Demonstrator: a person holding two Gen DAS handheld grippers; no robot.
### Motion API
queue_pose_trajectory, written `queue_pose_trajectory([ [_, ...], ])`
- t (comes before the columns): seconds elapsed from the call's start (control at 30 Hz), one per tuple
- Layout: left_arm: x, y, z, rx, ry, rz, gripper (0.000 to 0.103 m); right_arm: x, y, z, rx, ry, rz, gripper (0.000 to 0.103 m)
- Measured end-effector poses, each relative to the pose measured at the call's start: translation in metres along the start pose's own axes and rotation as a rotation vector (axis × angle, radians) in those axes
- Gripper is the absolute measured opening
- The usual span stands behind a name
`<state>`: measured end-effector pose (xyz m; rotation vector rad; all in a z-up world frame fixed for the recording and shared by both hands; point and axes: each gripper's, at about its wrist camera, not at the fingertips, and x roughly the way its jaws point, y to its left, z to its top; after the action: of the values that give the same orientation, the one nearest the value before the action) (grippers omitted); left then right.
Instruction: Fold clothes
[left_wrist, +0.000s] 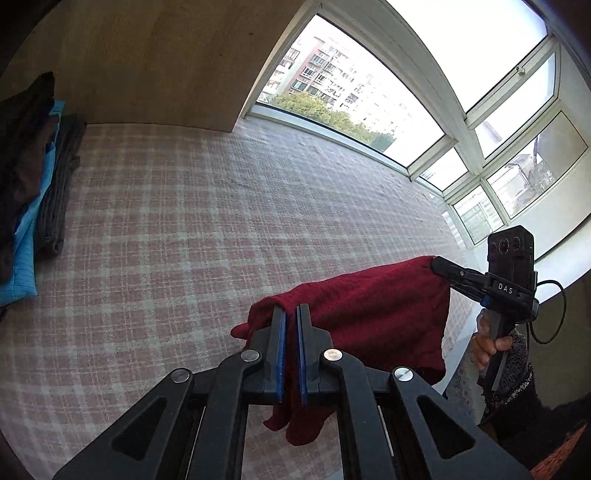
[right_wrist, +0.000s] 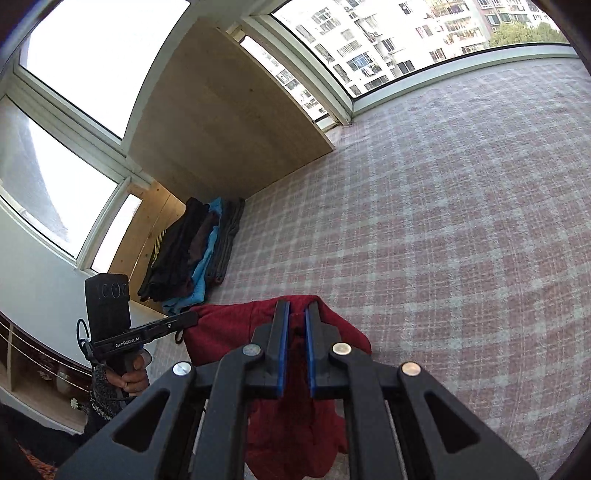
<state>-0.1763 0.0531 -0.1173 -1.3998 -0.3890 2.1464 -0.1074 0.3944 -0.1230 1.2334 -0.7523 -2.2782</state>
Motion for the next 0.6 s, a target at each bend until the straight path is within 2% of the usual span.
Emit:
queue_pose_trajectory([
  [0.13, 0.067, 0.039, 0.022, -0.041, 0.071, 0.057, 0.006, 0.067, -0.041, 0.027, 0.014, 0.087, -0.098, 0.008],
  [0.23, 0.085, 0.055, 0.035, -0.102, 0.080, 0.039, 0.010, 0.091, -0.055, 0.045, 0.002, 0.147, -0.118, 0.011],
  [0.33, 0.084, 0.054, 0.039, -0.077, 0.078, 0.039, 0.013, 0.099, -0.064, 0.055, 0.014, 0.184, -0.118, 0.012],
  [0.37, 0.081, 0.053, 0.038, -0.067, 0.076, 0.041, 0.019, 0.099, -0.066, 0.056, 0.018, 0.192, -0.110, 0.013],
  [0.4, 0.078, 0.053, 0.038, -0.063, 0.076, 0.048, 0.023, 0.096, -0.068, 0.057, 0.024, 0.196, -0.104, 0.014],
  [0.5, 0.061, 0.052, 0.031, -0.063, 0.056, 0.078, 0.024, 0.077, -0.074, 0.053, 0.049, 0.187, -0.087, 0.024],
  [0.6, 0.038, 0.045, 0.023, -0.045, 0.020, 0.104, 0.024, 0.051, -0.067, 0.046, 0.018, 0.140, -0.174, 0.025],
])
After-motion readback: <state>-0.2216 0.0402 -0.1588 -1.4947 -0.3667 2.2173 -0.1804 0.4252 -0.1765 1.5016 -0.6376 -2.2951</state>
